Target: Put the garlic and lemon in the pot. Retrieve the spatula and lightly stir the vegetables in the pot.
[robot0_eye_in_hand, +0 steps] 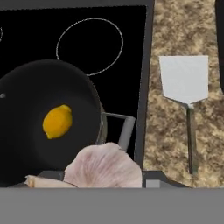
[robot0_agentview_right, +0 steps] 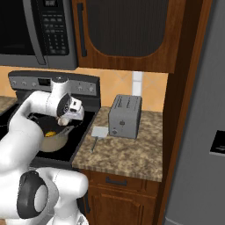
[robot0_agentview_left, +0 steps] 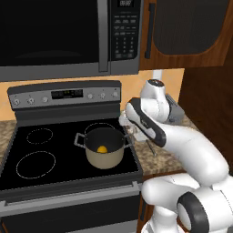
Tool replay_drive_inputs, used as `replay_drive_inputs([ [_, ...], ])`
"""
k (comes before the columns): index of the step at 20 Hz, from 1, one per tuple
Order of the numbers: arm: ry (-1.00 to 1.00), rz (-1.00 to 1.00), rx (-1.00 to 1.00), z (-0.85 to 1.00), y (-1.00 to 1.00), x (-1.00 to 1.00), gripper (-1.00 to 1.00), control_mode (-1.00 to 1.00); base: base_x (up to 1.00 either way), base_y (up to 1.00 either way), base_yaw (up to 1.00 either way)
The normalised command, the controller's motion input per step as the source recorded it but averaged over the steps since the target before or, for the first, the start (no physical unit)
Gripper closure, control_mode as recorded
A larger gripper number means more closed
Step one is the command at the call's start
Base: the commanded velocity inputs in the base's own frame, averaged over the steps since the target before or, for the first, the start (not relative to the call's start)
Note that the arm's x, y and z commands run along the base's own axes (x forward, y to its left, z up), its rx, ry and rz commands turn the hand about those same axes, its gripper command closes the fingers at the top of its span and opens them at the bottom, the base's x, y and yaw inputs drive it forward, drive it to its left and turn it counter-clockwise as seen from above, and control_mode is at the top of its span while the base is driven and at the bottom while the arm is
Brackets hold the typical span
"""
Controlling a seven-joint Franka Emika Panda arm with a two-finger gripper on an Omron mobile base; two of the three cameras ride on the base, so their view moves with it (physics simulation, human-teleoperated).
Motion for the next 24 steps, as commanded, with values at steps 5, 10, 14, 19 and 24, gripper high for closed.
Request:
replay_drive_inputs([
  [5,0.18,-0.08,-0.15,-0.16,0.94,0.32,1.00,-1.00,0.00,0.00,0.00],
  [10,0.19,-0.06,-0.04,-0.06,0.68,0.59,1.00,-1.00,0.00,0.00,0.00],
  [14,0.07,-0.04,0.00,-0.34,0.45,0.44,1.00,-1.00,0.00,0.00,0.00],
  [19,0.03,-0.03,0.00,-0.48,0.14,0.13,1.00,-1.00,0.00,0.00,0.00],
  [24,0.00,-0.03,0.00,-0.50,0.03,0.08,1.00,-1.00,0.00,0.00,0.00],
])
